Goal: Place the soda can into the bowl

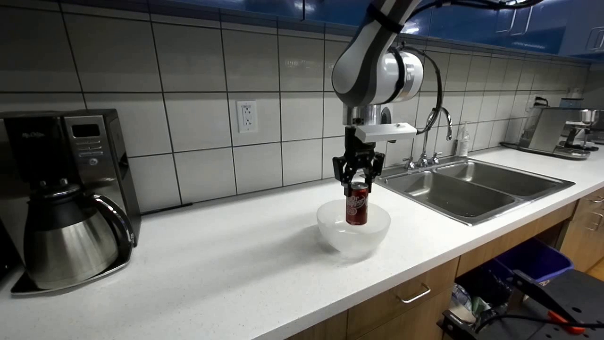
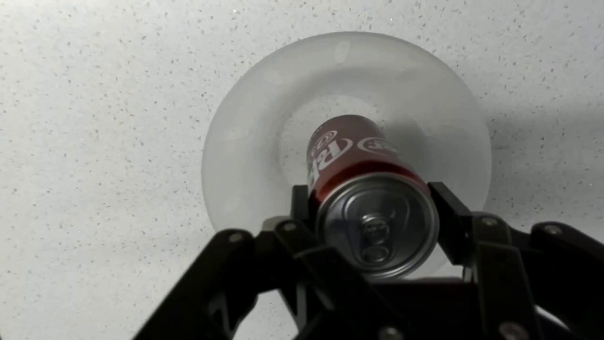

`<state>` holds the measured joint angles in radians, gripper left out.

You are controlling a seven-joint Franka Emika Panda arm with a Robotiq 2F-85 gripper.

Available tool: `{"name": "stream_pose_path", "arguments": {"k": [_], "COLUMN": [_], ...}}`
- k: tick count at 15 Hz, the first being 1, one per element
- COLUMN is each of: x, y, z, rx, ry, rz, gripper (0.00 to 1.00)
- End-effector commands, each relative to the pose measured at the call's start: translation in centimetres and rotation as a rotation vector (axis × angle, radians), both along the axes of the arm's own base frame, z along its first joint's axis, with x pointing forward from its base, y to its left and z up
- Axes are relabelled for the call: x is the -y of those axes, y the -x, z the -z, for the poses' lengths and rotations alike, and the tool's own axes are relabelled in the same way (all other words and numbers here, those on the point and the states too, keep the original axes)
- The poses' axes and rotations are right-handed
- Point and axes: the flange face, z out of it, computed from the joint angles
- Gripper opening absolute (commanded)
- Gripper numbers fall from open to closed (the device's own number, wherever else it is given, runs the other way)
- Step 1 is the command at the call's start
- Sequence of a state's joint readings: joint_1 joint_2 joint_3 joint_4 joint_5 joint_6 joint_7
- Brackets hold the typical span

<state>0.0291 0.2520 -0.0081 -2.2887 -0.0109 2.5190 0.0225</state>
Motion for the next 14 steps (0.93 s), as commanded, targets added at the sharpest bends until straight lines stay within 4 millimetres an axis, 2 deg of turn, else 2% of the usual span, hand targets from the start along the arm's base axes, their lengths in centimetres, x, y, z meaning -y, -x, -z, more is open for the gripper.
{"name": "stream_pose_path", "arguments": {"k": [1,6,11,12,13,14], "x": [-0.4,0.1,0.4,0.4,0.4,0.4], "y": [1.0,1.1,0.9,1.0,1.0,1.0], "z": [1.3,3.5,4.4,4.5,4.6,4.6], "rx": [0.02,0.024,0.021,0.008,0.001,0.0], "ry": [0.009,0.024,0.021,0.023,0.022,0.021], "rz": [-0.072,-0.103,-0.096,-0.1,-0.1,-0.099], "gripper": [0.38,0.38,0.38,0.8,0.9,0.96]}}
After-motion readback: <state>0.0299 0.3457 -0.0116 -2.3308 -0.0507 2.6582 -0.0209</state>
